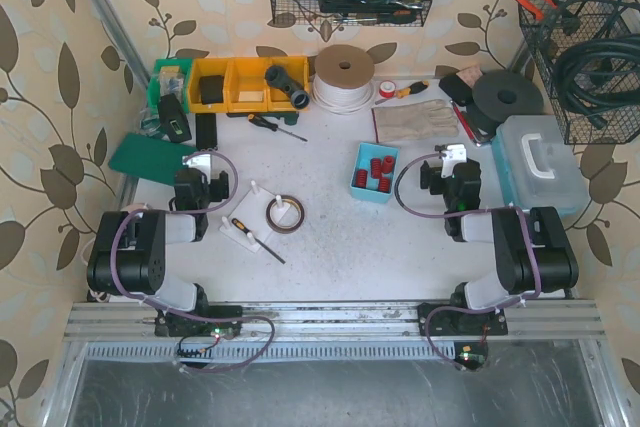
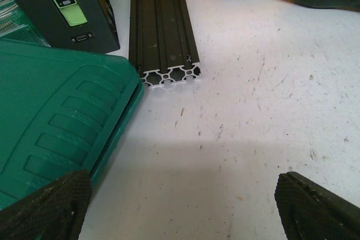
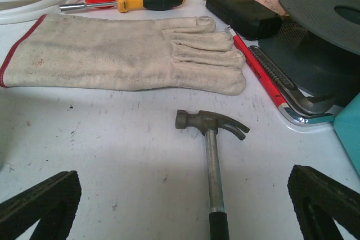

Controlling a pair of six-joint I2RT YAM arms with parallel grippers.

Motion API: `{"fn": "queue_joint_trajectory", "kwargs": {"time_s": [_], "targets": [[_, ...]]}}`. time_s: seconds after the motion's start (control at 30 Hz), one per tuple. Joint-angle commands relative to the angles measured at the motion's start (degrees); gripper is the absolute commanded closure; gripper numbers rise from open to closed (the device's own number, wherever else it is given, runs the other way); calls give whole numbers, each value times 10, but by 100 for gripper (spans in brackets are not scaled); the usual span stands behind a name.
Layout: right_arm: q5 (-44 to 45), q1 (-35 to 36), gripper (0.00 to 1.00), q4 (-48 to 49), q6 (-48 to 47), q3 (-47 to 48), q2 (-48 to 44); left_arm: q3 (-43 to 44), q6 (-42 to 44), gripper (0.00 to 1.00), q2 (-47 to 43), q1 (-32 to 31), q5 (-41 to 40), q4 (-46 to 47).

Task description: Install the large spring

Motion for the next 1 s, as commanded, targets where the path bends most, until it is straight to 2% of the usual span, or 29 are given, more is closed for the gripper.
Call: {"fn": "queue_joint_trajectory", "kwargs": {"time_s": [0.0, 0.33, 0.4, 0.43, 0.57, 0.73, 0.9, 0.97], "targets": [[3, 1, 0, 7, -3, 6, -2, 5, 6, 9, -4, 7, 9, 14], [8, 1, 0, 12, -2, 4, -7, 3, 5, 9, -6, 9, 13, 14], [8, 2, 0, -53, -1, 18, -48, 5, 6, 9, -10, 9, 13, 17], [6, 3, 0, -91, -3, 29, -79, 14, 10, 9, -23, 9, 19, -7], [28, 2, 0, -248, 23, 79, -204, 114, -13, 9, -103, 9, 33, -259], [23, 0, 0, -462, 41, 190, -326, 200, -73, 9, -171, 9, 36, -421], [51, 1, 0, -716, 156, 347, -337, 310, -169, 8, -241, 9, 43, -592], [71, 1, 0, -801, 198, 392, -319, 336, -248, 8, -258, 8, 11, -664]]}}
